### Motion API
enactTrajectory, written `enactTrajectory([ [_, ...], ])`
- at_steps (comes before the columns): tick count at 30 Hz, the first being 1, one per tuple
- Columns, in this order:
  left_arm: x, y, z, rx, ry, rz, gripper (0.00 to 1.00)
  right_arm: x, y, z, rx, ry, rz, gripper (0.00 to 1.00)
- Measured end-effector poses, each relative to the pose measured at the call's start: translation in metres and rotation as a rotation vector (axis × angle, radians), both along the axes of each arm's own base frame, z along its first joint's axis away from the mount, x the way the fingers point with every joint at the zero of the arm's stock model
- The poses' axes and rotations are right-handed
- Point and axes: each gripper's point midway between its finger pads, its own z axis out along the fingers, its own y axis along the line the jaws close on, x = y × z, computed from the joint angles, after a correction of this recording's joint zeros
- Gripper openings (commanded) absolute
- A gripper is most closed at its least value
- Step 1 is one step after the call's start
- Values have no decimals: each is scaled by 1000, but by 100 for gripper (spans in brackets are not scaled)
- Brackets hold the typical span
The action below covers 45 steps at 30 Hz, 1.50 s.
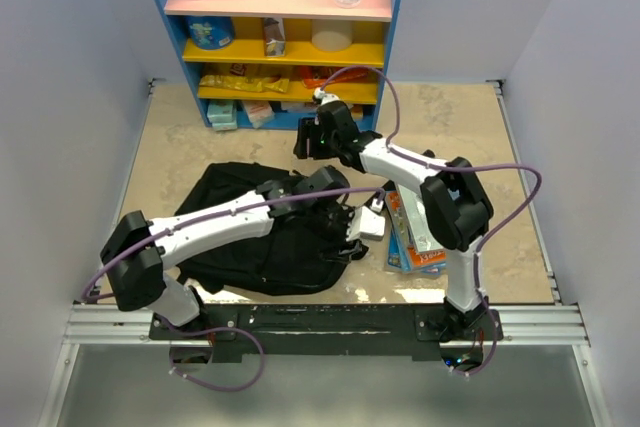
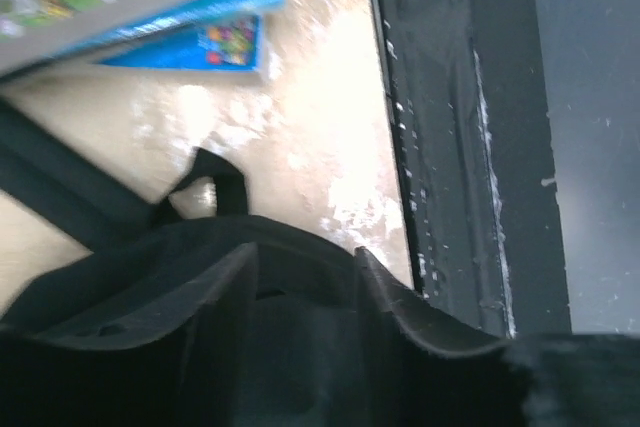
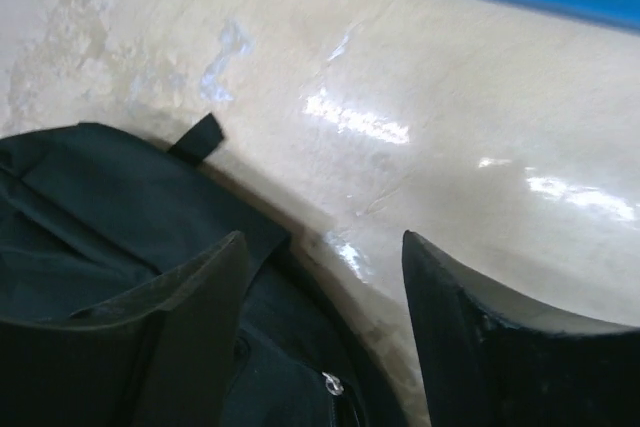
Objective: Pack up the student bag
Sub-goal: Unzip the student bag at the center of the board, then adjust the student bag at the center of the board.
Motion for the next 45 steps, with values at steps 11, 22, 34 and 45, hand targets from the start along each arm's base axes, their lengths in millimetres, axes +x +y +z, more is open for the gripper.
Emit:
enactTrajectory([
  [11,82,55,73,-125,-73,262,56,-2,-53,94,50,-163,-153,74],
  [22,138,173,11,-6,-11,552,46,-144,-5,118,134,-69,6,72],
  [34,128,182,-21,43,19,557,44,-246,-55,18,-94,256,-41,72],
  [45,132,180,-22,24,-4,558,43,-255,-73,-4,-185,319,-87,73],
])
